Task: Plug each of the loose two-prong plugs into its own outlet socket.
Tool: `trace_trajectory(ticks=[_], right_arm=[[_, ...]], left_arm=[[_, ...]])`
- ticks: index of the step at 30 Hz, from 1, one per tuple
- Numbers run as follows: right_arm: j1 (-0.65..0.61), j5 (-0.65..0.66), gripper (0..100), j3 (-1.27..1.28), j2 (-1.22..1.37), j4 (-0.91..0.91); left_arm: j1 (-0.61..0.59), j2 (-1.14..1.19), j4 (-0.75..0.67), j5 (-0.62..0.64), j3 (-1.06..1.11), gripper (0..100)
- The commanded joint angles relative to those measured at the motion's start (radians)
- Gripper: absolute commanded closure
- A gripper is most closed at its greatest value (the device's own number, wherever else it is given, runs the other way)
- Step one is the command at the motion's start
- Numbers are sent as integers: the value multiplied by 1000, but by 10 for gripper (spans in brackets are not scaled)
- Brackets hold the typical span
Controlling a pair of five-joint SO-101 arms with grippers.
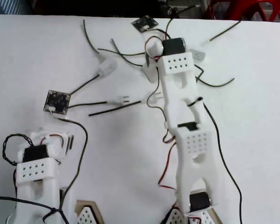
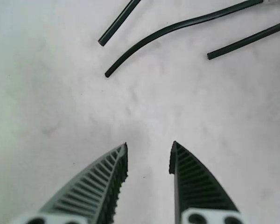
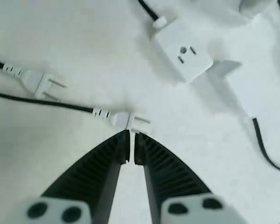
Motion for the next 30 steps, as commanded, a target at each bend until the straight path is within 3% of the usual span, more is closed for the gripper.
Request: trace_trajectory(ticks=[1, 6, 12, 20, 30], right_arm=[[-22, 14, 981, 244, -223, -90], [-21, 14, 940, 408, -257, -335], [-8, 11, 620, 419, -156, -443], [-8, 14, 636, 419, -12, -691], [-8, 89, 637, 419, 79, -843]], left_arm=[[-1, -19, -20, 2, -2, 839], [-1, -19, -15, 2, -2, 839], [-1, -19, -15, 2, -2, 839], [-1, -19, -15, 2, 0, 839], [-1, -19, -14, 2, 0, 839]])
